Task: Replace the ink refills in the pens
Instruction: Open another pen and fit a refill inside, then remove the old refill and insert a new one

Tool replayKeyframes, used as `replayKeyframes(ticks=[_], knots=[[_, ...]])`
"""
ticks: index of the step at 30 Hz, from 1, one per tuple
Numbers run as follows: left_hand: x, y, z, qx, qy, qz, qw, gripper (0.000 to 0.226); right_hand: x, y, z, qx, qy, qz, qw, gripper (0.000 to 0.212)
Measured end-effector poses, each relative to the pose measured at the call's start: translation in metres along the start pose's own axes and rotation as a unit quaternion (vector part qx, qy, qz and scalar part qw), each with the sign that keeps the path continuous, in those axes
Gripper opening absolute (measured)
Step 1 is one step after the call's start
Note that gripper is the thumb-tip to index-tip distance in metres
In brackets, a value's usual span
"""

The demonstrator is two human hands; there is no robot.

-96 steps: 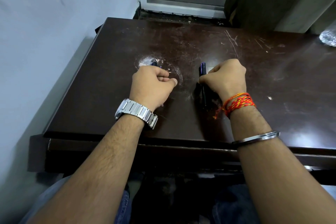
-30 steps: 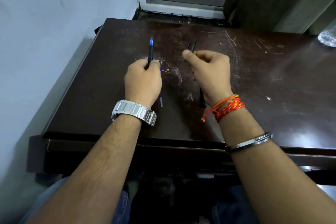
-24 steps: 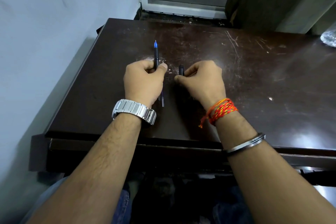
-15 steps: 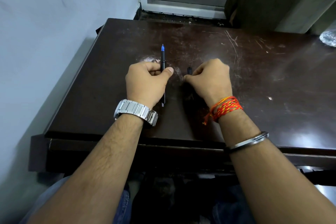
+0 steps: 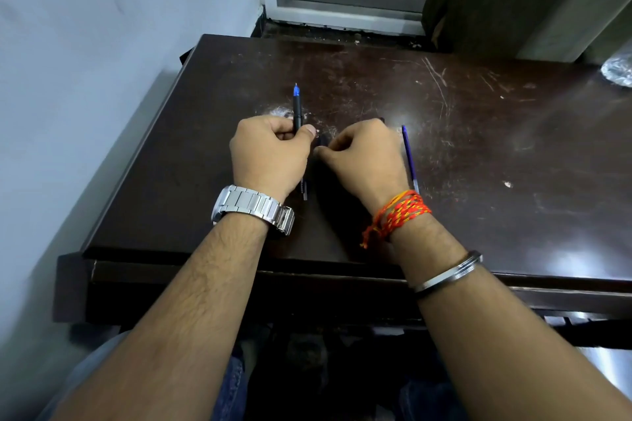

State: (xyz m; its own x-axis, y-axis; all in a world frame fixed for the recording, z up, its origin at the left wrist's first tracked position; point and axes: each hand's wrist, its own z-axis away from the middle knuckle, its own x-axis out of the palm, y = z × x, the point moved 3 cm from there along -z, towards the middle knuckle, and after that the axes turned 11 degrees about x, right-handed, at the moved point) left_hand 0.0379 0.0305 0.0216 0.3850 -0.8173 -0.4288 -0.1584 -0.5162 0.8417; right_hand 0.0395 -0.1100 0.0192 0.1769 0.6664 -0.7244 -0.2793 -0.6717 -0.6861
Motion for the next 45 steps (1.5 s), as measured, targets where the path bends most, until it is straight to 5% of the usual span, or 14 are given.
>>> replayKeyframes(ticks=[5, 13, 24, 33, 37, 42, 45], knots=[[-0.002, 0.0, 0.0, -0.004, -0.006, -0.002, 1.0, 0.028, 0.009, -0.003, 0.002, -0.011, -0.002, 0.004, 1.0, 0.026], [0.001, 0.0, 0.001, 0.002, -0.037, 0.013, 0.999, 0.012, -0.004, -0.002, -0.005, -0.01, 0.077, -0.059, 0.995, 0.039], [0.006, 0.015, 0.009, 0.073, -0.106, -0.016, 0.992, 0.003, 0.01, -0.004, -0.006, 0.038, -0.083, -0.357, 0.93, 0.034], [0.004, 0.016, 0.008, 0.096, -0.104, -0.042, 0.989, 0.006, 0.013, -0.006, -0.007, 0.035, -0.099, -0.381, 0.918, 0.024], [0.005, 0.015, 0.009, 0.08, -0.099, -0.032, 0.991, 0.009, 0.014, -0.009, -0.009, 0.068, -0.144, -0.465, 0.871, 0.027], [0.005, 0.016, 0.008, 0.095, -0.098, -0.043, 0.99, 0.004, 0.012, -0.005, -0.007, 0.038, -0.097, -0.376, 0.921, 0.042], [0.005, 0.015, 0.008, 0.081, -0.093, -0.031, 0.992, 0.005, 0.013, -0.005, -0.009, 0.045, -0.112, -0.423, 0.898, 0.024]])
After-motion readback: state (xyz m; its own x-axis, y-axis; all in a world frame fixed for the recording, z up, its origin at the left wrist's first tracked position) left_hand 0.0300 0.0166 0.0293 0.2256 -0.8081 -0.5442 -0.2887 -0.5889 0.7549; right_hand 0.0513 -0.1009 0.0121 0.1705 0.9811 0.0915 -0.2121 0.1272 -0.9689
